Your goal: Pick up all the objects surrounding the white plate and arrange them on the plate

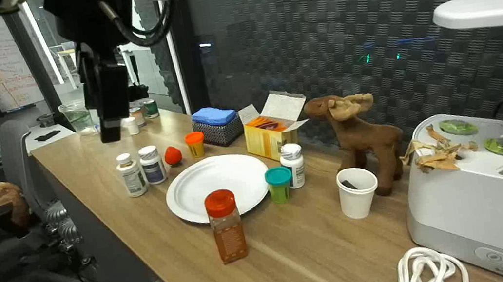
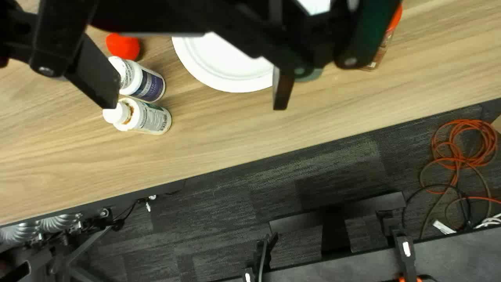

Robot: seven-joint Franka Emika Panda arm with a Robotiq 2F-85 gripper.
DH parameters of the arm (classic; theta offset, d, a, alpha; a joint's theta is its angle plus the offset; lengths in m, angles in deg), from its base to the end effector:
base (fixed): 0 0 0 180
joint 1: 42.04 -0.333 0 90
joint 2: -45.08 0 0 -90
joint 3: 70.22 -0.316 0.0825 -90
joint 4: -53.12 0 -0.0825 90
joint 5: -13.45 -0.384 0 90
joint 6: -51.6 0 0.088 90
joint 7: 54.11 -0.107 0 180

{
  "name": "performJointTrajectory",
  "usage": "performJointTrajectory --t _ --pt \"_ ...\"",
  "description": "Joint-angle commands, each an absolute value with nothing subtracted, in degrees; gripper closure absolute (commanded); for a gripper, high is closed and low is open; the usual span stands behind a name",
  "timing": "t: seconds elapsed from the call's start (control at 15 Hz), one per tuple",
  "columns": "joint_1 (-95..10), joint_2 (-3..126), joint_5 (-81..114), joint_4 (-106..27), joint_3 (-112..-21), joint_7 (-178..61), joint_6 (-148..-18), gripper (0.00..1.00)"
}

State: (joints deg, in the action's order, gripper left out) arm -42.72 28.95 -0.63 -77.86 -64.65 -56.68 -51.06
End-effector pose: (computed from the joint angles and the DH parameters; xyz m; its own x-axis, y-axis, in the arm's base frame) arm 0.4392 -0.0183 0.4521 0.9582 -0.1692 -0.2306 -0.2239 -0.9455 -0.2366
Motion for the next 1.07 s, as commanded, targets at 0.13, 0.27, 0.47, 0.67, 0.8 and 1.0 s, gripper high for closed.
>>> performJointTrajectory --t 0.13,0.27,0.47,0.67,0.8,1.0 --pt "-41.58 28.99 -0.87 -77.23 -65.68 -56.43 -50.96 0.00" --pt "-41.58 28.94 -0.87 -77.12 -65.68 -56.43 -50.96 0.00" --pt "-41.58 28.94 -0.88 -77.12 -65.68 -56.43 -50.96 0.00" --pt "-41.58 28.94 -0.87 -77.12 -65.68 -56.43 -50.96 0.00" --pt "-41.58 28.94 -0.87 -77.12 -65.68 -56.43 -50.96 0.00" --pt "-41.57 30.31 -1.11 -75.91 -65.55 -56.30 -50.89 0.00"
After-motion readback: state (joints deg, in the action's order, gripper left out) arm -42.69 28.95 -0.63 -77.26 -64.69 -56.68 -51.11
